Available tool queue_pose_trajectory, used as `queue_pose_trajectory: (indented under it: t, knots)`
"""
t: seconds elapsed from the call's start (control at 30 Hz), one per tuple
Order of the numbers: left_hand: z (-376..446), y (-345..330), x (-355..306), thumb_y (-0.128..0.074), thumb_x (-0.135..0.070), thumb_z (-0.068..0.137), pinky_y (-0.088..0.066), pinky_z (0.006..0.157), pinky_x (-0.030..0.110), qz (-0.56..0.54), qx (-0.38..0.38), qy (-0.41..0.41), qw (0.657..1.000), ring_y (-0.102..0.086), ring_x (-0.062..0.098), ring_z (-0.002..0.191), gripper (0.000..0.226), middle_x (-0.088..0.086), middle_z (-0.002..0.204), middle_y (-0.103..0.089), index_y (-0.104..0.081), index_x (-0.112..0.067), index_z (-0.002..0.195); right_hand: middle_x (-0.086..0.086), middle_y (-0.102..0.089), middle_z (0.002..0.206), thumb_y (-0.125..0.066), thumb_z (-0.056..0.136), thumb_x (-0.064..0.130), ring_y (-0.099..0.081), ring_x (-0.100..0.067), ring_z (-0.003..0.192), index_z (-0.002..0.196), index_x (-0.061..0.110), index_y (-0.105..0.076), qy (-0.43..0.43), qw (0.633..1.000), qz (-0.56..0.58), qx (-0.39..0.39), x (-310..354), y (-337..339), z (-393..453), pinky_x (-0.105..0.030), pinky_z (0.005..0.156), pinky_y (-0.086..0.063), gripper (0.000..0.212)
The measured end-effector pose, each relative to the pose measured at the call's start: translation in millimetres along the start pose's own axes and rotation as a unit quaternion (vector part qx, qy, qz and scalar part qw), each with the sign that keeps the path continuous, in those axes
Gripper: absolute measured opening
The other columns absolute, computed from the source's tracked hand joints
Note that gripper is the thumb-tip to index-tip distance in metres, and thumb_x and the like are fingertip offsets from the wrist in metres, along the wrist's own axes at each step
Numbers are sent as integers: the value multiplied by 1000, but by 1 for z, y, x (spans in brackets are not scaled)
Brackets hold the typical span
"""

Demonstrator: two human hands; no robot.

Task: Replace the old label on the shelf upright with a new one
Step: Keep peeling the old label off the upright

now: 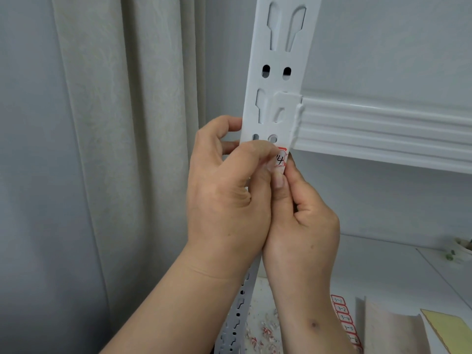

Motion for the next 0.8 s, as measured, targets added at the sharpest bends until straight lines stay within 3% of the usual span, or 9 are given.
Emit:
queue_pose_trajectory:
  t: [0.13,0.23,0.33,0.5,0.67,0.8]
  knots:
    - [1,1,2,-72,-2,81,-39,83,1,-6,-5,9,1000,-48,-16,98,11,5,120,-47,-74,-12,86,18,-70,110,-51,94,42,-63,9,100,121,32,-65,-5,1000,1,5,2,-1,0,-20,85,-52,32]
    - [0,2,1,-72,4,79,-40,83,1,-28,-7,12,1000,-47,-19,102,15,7,118,-49,-73,-10,84,20,-69,110,-51,93,41,-62,9,101,122,33,-64,1,1000,-4,9,3,-1,0,-20,86,-52,33]
    - [-4,3,-1,-71,3,83,-43,87,5,-55,-7,11,998,-50,-11,110,22,13,124,-52,-71,-18,91,20,-69,110,-48,91,40,-63,7,102,123,32,-64,10,1000,-7,7,4,-1,0,-24,89,-53,36]
    - [-5,2,-4,-71,-6,88,-49,89,16,-45,-1,-9,999,-63,23,107,21,11,129,-50,-72,-18,105,21,-69,111,-48,91,40,-63,7,103,122,34,-64,6,1000,3,9,2,0,1,-27,90,-53,35]
    - [-5,2,-2,-72,-8,88,-52,86,18,-12,10,-14,1000,-64,29,105,18,14,130,-50,-75,-16,103,23,-68,111,-49,91,40,-61,10,104,123,34,-63,5,1000,10,10,1,-1,0,-24,91,-52,35]
    - [-2,1,-2,-73,-9,87,-50,82,14,-1,13,-15,1000,-62,26,98,15,11,128,-49,-75,-18,98,22,-69,110,-49,91,40,-62,8,103,122,34,-64,3,1000,10,2,0,0,0,-25,89,-53,35]
Point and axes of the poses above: each hand's wrist, its own z-axis towards the middle knuckle, its own y-axis out of the back of the hand, x = y × z, the point moved 7 cm from there along z, towards the middle knuckle
